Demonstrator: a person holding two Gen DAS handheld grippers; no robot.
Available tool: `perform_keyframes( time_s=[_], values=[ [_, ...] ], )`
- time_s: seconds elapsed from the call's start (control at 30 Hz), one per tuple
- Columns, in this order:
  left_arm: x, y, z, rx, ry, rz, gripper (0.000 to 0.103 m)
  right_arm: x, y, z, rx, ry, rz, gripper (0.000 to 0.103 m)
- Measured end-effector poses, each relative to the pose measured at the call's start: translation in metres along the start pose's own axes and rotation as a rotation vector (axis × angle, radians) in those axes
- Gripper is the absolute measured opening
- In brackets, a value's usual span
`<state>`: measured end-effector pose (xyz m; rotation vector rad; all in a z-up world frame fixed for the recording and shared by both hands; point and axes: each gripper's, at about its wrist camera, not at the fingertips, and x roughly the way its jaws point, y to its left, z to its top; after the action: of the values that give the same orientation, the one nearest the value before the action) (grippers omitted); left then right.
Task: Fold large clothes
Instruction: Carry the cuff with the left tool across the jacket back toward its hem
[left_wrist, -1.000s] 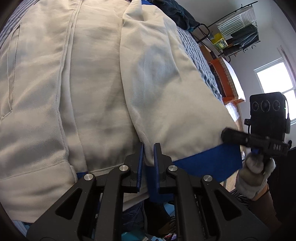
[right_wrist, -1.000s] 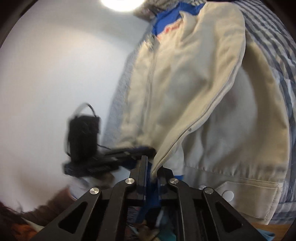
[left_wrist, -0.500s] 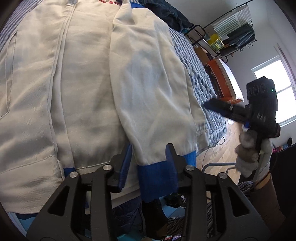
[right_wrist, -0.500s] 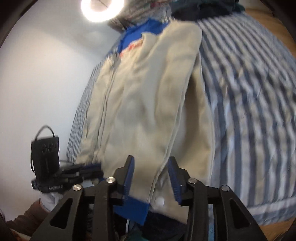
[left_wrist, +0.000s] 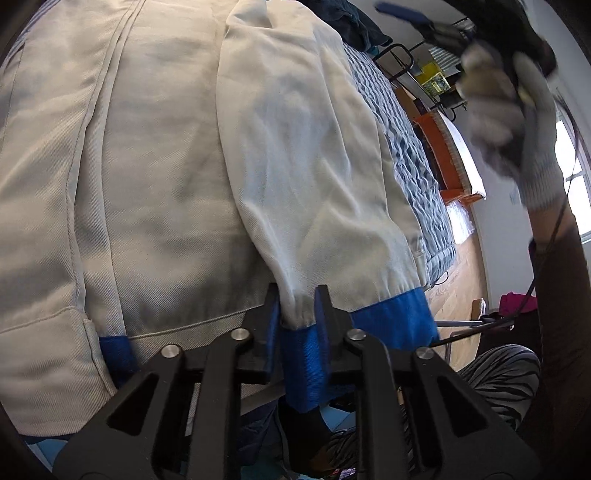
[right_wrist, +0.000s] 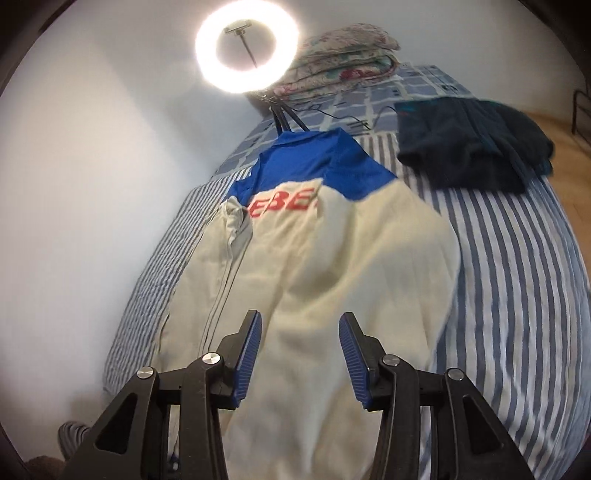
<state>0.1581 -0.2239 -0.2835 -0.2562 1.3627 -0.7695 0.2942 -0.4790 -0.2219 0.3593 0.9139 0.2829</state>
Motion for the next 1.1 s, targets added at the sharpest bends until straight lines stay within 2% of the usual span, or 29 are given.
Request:
perform_keyframes(
  time_s=[0.17, 0.3, 0.47, 0.57, 0.63, 0.7, 0.8, 0.87, 0.97, 1.1],
  values=[
    [-0.004, 0.001, 0.001, -0.016, -0.005, -0.025, 0.007, 0.056, 0.015, 0.057, -0.055, 0.024, -0.053, 0.049],
    [-0.004, -0.001, 0.003, -0.027, -0.005, -0.036, 0.007, 0.106, 0.014, 0.083, -0.048, 0.051, -0.079, 0.048],
    [-0.006, -0.009, 0.008, -0.010, -0.015, -0.040, 0.007, 0.165, -0.006, 0.094, 0.051, 0.094, -0.110, 0.048],
    [-0.006, -0.013, 0.008, 0.015, -0.017, -0.020, 0.007, 0.190, -0.013, 0.092, 0.121, 0.111, -0.053, 0.048],
    [-0.006, -0.013, 0.008, 0.028, -0.014, -0.001, 0.007, 0.208, -0.014, 0.088, 0.145, 0.156, 0.010, 0.048],
    [-0.006, -0.013, 0.006, 0.033, -0.010, 0.011, 0.007, 0.216, -0.011, 0.082, 0.145, 0.184, 0.015, 0.048],
    [-0.010, -0.013, 0.002, 0.047, -0.014, 0.024, 0.007, 0.194, -0.003, 0.078, 0.107, 0.159, 0.053, 0.048],
    [-0.015, -0.013, 0.000, 0.056, -0.019, 0.032, 0.007, 0.165, 0.002, 0.076, 0.070, 0.132, 0.041, 0.048],
    [-0.027, -0.014, -0.005, 0.074, -0.045, 0.032, 0.007, 0.106, 0.007, 0.065, 0.038, 0.086, 0.056, 0.048],
    [-0.049, -0.027, -0.011, 0.135, -0.118, 0.028, 0.007, 0.011, 0.016, 0.037, -0.020, 0.016, 0.071, 0.049]
  ],
)
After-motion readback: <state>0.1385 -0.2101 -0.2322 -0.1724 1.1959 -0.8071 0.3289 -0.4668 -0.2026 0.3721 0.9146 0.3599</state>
